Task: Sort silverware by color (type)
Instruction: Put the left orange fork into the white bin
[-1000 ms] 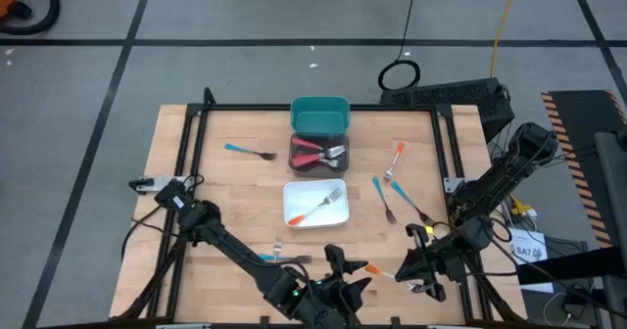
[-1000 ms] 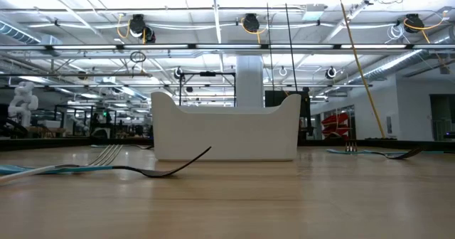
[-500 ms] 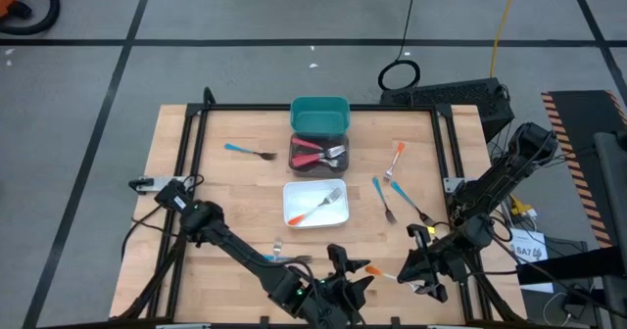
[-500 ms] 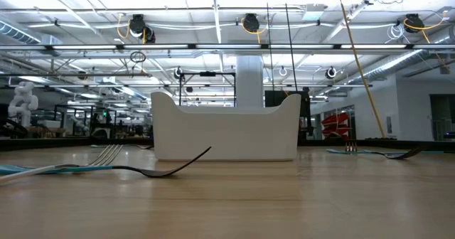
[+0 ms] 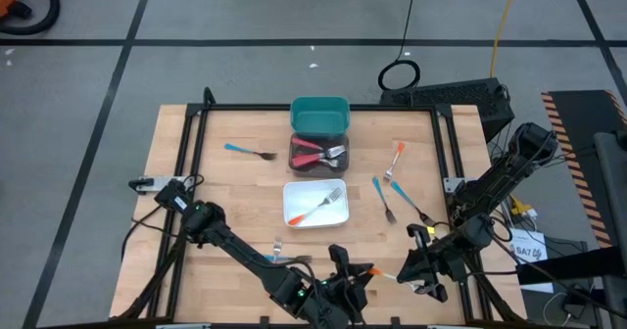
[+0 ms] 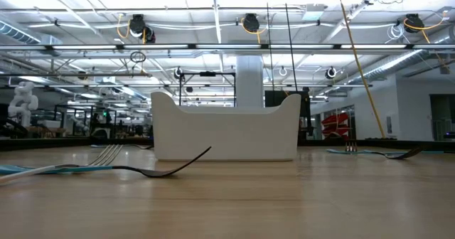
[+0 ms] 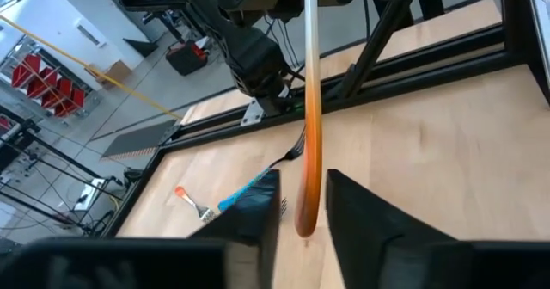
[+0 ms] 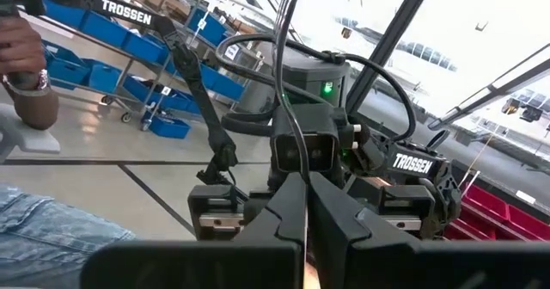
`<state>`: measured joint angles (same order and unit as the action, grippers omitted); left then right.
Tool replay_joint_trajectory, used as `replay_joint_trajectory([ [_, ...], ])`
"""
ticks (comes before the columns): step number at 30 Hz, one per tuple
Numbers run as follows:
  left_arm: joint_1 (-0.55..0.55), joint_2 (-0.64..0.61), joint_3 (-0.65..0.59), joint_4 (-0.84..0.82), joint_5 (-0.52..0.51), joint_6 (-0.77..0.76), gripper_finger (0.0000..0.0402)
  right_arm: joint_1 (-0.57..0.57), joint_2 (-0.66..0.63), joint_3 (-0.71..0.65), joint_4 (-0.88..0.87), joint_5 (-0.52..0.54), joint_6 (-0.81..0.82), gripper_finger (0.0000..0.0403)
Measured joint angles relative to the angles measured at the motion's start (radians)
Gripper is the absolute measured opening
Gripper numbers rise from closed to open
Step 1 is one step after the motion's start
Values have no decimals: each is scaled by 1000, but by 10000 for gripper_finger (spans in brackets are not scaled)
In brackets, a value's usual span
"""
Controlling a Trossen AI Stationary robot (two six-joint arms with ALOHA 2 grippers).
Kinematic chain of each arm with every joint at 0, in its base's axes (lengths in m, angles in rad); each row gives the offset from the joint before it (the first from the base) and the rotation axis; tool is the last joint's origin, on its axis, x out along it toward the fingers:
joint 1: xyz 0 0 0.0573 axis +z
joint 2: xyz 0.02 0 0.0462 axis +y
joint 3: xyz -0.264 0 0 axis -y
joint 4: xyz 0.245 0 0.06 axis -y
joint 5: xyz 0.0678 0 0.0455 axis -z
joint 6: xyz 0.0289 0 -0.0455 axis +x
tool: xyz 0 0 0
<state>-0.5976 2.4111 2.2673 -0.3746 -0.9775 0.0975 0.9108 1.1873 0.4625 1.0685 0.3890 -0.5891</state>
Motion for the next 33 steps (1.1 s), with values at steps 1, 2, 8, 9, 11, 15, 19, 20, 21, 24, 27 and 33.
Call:
replay_joint_trajectory([
  [1,0,0,0,-1,0,2,76,0,0,0,-1,0,1,0],
  [2,0,0,0,-2,0,2,63,0,0,0,-2,0,1,0],
  [8,-1,0,0,-9,1,10,9,-1,0,0,-1,7,5,0],
  [9,-1,0,0,-12,2,10,8,-1,0,0,-1,7,4,2],
  [11,-1,0,0,-20,-8,10,7,-1,0,0,-4,10,4,10],
  [15,-10,-3,0,-47,-43,13,4,1,0,0,-15,92,45,34],
  [19,-26,-4,76,-187,-90,-7,4,1,0,0,-56,199,81,69],
  [20,-31,-9,90,-232,-94,-35,3,1,0,0,-65,233,90,78],
  [21,-34,-16,89,-253,-100,-58,3,1,1,0,-71,271,100,87],
  [24,-48,-37,89,-376,-124,-111,3,1,0,1,-87,398,131,111],
  [27,-55,-59,88,-500,-123,-188,2,1,0,2,-125,525,161,129],
  [33,-55,-106,90,-854,-126,-469,2,1,0,2,-159,707,219,140],
])
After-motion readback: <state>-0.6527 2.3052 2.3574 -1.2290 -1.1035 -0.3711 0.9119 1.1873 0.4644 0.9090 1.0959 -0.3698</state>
